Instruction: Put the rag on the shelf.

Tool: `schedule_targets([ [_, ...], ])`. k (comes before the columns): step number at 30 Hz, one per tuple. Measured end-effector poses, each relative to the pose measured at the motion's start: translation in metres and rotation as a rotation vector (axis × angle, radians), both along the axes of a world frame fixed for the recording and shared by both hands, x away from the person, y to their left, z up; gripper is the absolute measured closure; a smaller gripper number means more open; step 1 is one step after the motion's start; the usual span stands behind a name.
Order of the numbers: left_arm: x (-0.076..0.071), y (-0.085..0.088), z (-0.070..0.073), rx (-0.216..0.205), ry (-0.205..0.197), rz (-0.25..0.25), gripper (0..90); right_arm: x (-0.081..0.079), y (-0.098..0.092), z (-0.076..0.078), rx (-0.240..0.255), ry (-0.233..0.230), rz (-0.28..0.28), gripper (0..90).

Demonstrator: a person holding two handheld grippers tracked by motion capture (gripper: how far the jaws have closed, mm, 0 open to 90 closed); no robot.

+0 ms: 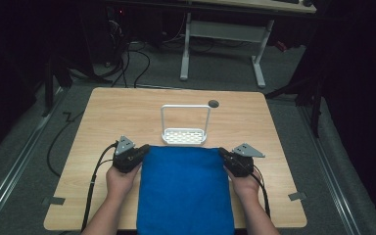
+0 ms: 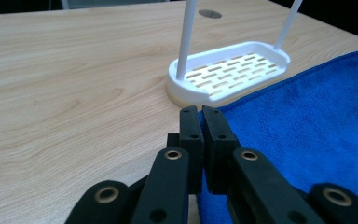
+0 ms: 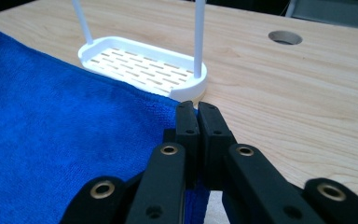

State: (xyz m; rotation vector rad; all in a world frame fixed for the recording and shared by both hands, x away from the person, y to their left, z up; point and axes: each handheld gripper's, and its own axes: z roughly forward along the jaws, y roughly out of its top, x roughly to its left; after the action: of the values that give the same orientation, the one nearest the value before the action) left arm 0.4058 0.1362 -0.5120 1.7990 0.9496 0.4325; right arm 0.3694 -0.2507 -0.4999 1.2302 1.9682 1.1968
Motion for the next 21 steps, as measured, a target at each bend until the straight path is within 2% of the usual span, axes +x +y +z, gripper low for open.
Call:
schedule_targets([
  [21,-0.022,0.003,0.032,-0.064,-0.095,0.011,87.7,-0.017,-0.002,0.033,0.038,-0.132,0.004,88.4],
])
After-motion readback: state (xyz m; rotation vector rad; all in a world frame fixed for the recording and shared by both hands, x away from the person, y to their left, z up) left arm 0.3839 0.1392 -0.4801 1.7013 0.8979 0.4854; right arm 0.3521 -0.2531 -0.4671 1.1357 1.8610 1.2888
